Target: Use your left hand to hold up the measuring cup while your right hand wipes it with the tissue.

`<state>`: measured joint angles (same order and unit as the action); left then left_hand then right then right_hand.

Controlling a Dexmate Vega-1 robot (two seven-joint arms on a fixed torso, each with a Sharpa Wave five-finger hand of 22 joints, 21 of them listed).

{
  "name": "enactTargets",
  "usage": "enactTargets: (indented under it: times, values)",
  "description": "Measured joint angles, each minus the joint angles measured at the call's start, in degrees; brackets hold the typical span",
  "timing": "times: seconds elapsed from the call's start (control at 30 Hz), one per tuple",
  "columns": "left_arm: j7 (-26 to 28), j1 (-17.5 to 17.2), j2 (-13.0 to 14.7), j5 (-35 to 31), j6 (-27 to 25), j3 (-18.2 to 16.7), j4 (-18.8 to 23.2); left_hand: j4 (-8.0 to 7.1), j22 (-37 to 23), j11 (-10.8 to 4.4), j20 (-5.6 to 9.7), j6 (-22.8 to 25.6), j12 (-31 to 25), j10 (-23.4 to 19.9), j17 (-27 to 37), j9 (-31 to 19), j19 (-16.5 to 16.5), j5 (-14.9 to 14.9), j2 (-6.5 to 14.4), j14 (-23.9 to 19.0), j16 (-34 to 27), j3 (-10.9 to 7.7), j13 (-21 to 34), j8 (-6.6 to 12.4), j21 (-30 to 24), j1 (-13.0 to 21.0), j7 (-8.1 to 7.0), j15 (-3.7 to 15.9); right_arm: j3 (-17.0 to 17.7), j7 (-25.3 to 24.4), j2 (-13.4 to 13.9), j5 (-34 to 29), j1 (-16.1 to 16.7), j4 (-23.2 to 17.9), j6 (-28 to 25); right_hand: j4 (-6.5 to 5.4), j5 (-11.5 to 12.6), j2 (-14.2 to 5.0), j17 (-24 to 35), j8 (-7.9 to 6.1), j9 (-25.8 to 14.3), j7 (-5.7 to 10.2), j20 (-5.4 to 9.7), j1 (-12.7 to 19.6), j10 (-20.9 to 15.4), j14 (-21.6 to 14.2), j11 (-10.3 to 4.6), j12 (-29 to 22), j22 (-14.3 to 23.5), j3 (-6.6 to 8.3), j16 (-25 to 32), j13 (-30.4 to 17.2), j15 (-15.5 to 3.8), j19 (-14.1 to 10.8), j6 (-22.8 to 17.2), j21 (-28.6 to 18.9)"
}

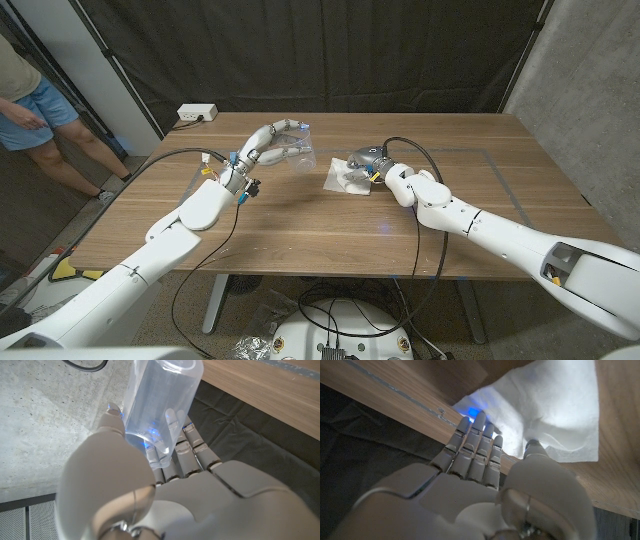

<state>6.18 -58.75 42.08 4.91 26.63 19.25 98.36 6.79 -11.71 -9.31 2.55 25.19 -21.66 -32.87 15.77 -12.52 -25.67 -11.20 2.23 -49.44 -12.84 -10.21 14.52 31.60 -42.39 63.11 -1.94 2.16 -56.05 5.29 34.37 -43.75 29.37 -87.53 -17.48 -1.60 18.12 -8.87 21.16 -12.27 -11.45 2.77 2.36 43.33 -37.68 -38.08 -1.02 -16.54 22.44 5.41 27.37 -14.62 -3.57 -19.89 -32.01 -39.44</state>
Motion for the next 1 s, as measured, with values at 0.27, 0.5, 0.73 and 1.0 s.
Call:
enactTargets:
  times: [0.27, 0.5, 0.73, 1.0]
  values:
    - [-0.1, 0.6, -0.3, -0.1, 0.0, 0.4, -0.4, 0.19, 0.0, 0.00, 0.11, 0.0, 0.0, 0.0, 0.1, 0.0, 0.5, 0.0, 0.0, 0.0, 0.0, -0.19, 0.0, 0.00, -0.2, 0.0, -0.01, 0.00, 1.8, -0.6, 0.8, 3.1, 1.2, -1.0, 0.9, -7.18, -2.2, 3.48, -2.8, 1.48, 0.2, -1.17, -1.16, -12.5, 2.7, 1.9, 1.94, 2.6, 0.0, -5.01, -3.0, 0.8, 0.10, 3.0, 5.4, -1.5]
    - [-0.1, 0.9, -0.3, -0.1, 0.0, 0.6, -0.8, 0.27, 0.0, 0.00, 0.11, 0.0, 0.2, 0.0, 0.1, 0.0, 0.5, 0.0, 0.0, 0.0, 0.1, -0.26, 0.1, 0.00, -0.4, 0.0, -0.01, 0.00, 1.9, 0.5, 1.6, 3.8, 1.3, -1.7, 1.5, -1.88, -0.3, 8.43, -3.9, 1.30, 0.3, -1.14, -1.78, -7.4, 7.1, 5.1, 1.40, 4.3, -3.0, -7.28, -5.0, 1.5, 0.62, 4.6, 9.3, -1.2]
    - [-0.2, 1.1, -0.5, 0.0, 0.1, 0.7, -1.0, 0.27, 0.0, 0.00, 0.10, 0.0, 0.2, 0.0, 0.4, 0.0, 0.5, 0.0, 0.0, 0.0, 0.5, -0.26, 0.3, 0.44, -0.6, 0.0, -0.01, 0.00, 0.7, 1.5, 1.9, 2.0, 0.7, -2.0, 1.5, 4.49, 2.8, 5.99, -4.7, 0.52, 0.5, 0.00, -0.71, 5.1, 5.5, 2.3, -0.69, 3.9, -4.2, -3.23, -5.2, 2.1, 0.34, 3.6, 7.7, -2.2]
    - [-0.2, 1.5, -0.7, 0.2, 0.5, 0.8, -1.7, 0.27, 0.0, 0.00, 0.10, 0.0, 0.2, 0.0, 0.4, 0.0, 0.5, 0.0, 0.0, 0.0, 0.5, -0.25, 0.3, 0.44, -0.9, 0.0, -0.02, 0.01, -0.8, 3.0, 1.8, -2.9, 0.1, -1.6, 1.0, 8.68, 3.6, 5.30, -0.6, -0.05, 0.8, 1.80, -0.22, 12.4, -1.3, -4.8, -3.39, 2.1, -5.8, -2.26, 1.9, 1.8, -0.80, 2.6, 2.6, -3.8]
